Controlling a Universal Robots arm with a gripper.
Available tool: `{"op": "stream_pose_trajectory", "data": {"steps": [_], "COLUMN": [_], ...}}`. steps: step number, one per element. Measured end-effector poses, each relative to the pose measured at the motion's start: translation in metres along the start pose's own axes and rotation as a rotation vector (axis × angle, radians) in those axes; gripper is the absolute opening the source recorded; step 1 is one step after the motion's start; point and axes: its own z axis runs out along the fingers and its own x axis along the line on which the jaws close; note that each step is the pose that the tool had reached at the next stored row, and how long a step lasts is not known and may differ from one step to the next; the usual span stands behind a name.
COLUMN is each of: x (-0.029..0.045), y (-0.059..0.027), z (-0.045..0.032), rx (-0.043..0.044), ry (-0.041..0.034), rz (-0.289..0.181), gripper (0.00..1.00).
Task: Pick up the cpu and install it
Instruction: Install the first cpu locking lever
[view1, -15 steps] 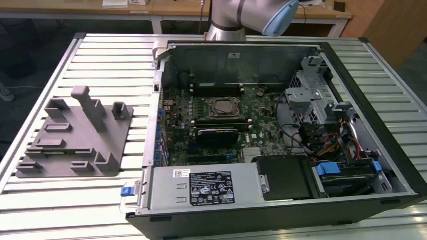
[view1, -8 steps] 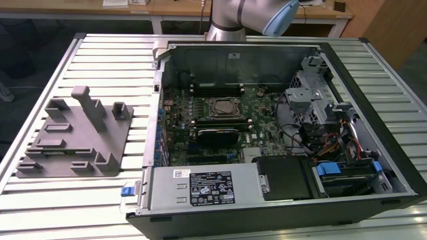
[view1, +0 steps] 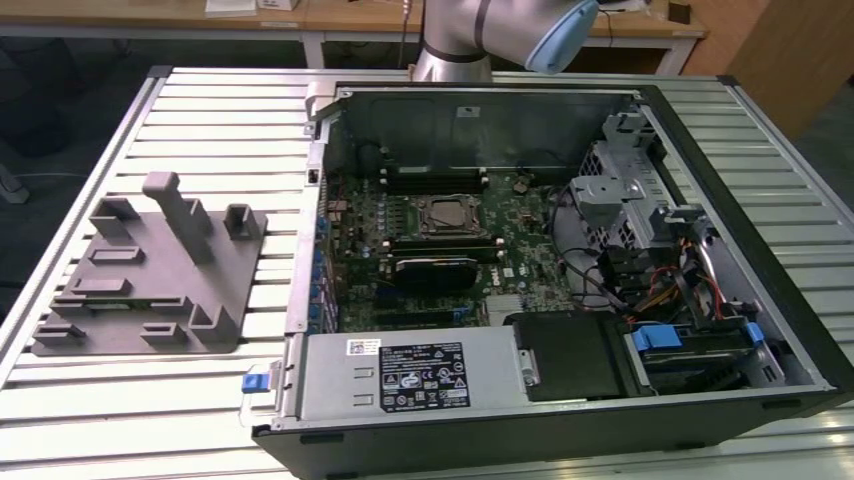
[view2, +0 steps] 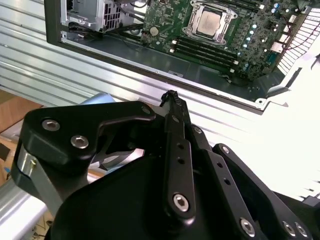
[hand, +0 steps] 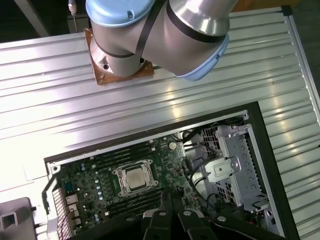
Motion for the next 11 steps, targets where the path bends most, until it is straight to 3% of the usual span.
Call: {"op": "stream_pose_trajectory", "data": {"steps": [3,8,11], "x": [0.0003,-0.0009,-0.0036], "y": [-0.0003,-0.0004,-0.0001], "z": [0.0025,0.0066,0.009], "rx": [0.0029,0.0146,0.0204], "ry": [0.01,0.0502,0.0697], "rz": [0.001,0.005,0.006], "gripper": [0.11,0.11,0.11]}}
